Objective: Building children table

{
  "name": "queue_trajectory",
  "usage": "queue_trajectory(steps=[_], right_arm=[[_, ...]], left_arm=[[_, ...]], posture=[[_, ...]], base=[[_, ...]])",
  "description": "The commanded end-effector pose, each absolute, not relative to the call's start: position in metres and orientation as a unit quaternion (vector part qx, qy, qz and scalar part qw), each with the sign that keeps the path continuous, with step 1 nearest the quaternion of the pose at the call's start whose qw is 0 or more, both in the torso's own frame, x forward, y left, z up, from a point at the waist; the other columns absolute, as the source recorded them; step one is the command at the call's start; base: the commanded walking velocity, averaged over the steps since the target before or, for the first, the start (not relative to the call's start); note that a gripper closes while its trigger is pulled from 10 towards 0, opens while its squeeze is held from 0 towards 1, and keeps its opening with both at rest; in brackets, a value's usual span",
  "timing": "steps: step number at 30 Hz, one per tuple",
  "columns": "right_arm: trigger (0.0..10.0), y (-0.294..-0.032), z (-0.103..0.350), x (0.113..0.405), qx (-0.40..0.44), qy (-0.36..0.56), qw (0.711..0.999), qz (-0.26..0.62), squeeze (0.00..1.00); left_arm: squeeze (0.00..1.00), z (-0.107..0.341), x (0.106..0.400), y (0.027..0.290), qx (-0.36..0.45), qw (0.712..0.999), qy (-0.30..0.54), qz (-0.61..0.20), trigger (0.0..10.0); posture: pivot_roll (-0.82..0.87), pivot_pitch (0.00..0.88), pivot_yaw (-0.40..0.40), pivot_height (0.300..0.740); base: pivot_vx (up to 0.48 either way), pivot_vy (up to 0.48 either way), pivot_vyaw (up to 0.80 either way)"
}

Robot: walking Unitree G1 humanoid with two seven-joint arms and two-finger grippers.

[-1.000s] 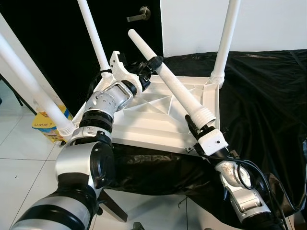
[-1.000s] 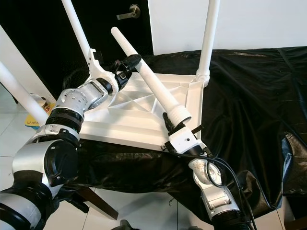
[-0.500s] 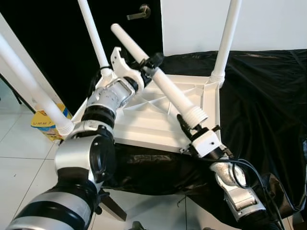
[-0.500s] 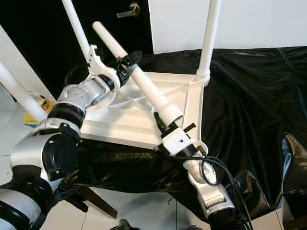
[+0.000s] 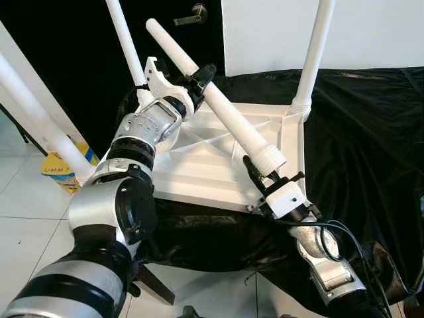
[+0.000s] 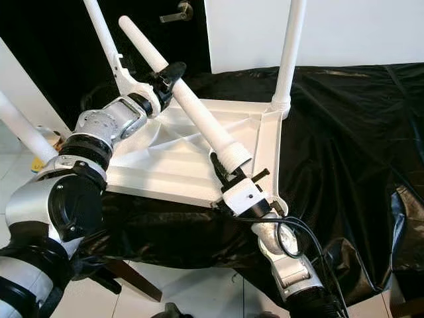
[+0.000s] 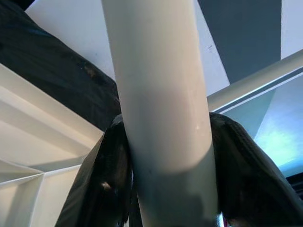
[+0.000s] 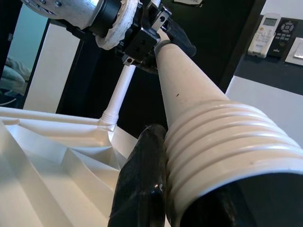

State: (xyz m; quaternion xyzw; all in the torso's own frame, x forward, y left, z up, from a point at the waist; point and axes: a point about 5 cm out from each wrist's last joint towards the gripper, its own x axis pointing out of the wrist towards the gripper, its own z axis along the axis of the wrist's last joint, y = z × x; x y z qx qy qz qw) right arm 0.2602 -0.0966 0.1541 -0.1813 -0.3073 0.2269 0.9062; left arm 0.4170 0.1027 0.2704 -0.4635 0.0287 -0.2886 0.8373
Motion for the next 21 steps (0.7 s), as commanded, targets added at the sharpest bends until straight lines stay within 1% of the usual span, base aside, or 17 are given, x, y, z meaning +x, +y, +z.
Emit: queue_trajectory(steps=[1, 7, 8, 9, 10, 11, 14, 17, 18, 21], right_arm=[[10.0, -0.097, 0.151, 0.263, -0.191, -0.296, 0.907, 0.230, 0.00], [10.0, -0.098, 0.152, 0.266, -0.186, -0.295, 0.909, 0.228, 0.00], [10.0, -0.099, 0.152, 0.265, -0.181, -0.295, 0.910, 0.230, 1.00], [10.0, -0.099, 0.152, 0.265, -0.181, -0.295, 0.910, 0.230, 1.00], [10.0, -0.100, 0.152, 0.265, -0.180, -0.296, 0.909, 0.230, 1.00], [10.0, -0.103, 0.152, 0.263, -0.182, -0.300, 0.909, 0.224, 1.00], [10.0, -0.103, 0.152, 0.263, -0.184, -0.302, 0.909, 0.222, 1.00], [10.0, -0.107, 0.147, 0.257, -0.190, -0.297, 0.909, 0.223, 1.00], [10.0, -0.109, 0.145, 0.255, -0.194, -0.293, 0.909, 0.225, 0.00], [10.0, -0.113, 0.140, 0.250, -0.197, -0.284, 0.910, 0.229, 0.00]], left_arm=[[0.00, 0.276, 0.418, 0.107, -0.461, 0.839, 0.017, -0.289, 0.0], [0.00, 0.273, 0.418, 0.109, -0.467, 0.837, 0.022, -0.283, 0.0], [0.00, 0.271, 0.419, 0.111, -0.474, 0.836, 0.027, -0.274, 0.0], [0.00, 0.271, 0.419, 0.111, -0.474, 0.836, 0.027, -0.274, 0.0], [0.00, 0.269, 0.419, 0.114, -0.478, 0.837, 0.032, -0.265, 9.0], [0.00, 0.267, 0.420, 0.119, -0.488, 0.835, 0.035, -0.253, 10.0], [0.00, 0.267, 0.420, 0.120, -0.490, 0.834, 0.035, -0.251, 10.0], [0.00, 0.264, 0.420, 0.126, -0.495, 0.834, 0.035, -0.242, 10.0], [0.00, 0.263, 0.420, 0.129, -0.497, 0.834, 0.035, -0.235, 10.0], [0.00, 0.263, 0.421, 0.136, -0.506, 0.832, 0.031, -0.223, 10.0]], posture=[[-0.12, 0.000, 0.078, 0.740], [-0.12, 0.000, 0.070, 0.740], [-0.12, 0.000, 0.068, 0.740], [-0.12, 0.000, 0.068, 0.740], [-0.11, 0.000, 0.066, 0.740], [-0.11, 0.000, 0.062, 0.740], [-0.11, 0.000, 0.062, 0.740], [-0.11, 0.000, 0.056, 0.740], [-0.11, 0.003, 0.054, 0.740], [-0.11, 0.008, 0.051, 0.740]], base=[[0.000, 0.000, 0.00], [0.000, 0.000, 0.00], [0.000, 0.000, 0.00], [0.000, 0.000, 0.00], [0.000, 0.000, 0.00], [0.000, 0.000, 0.00], [0.000, 0.000, 0.00], [0.000, 0.000, 0.00], [0.000, 0.000, 0.00], [0.000, 0.000, 0.00]])
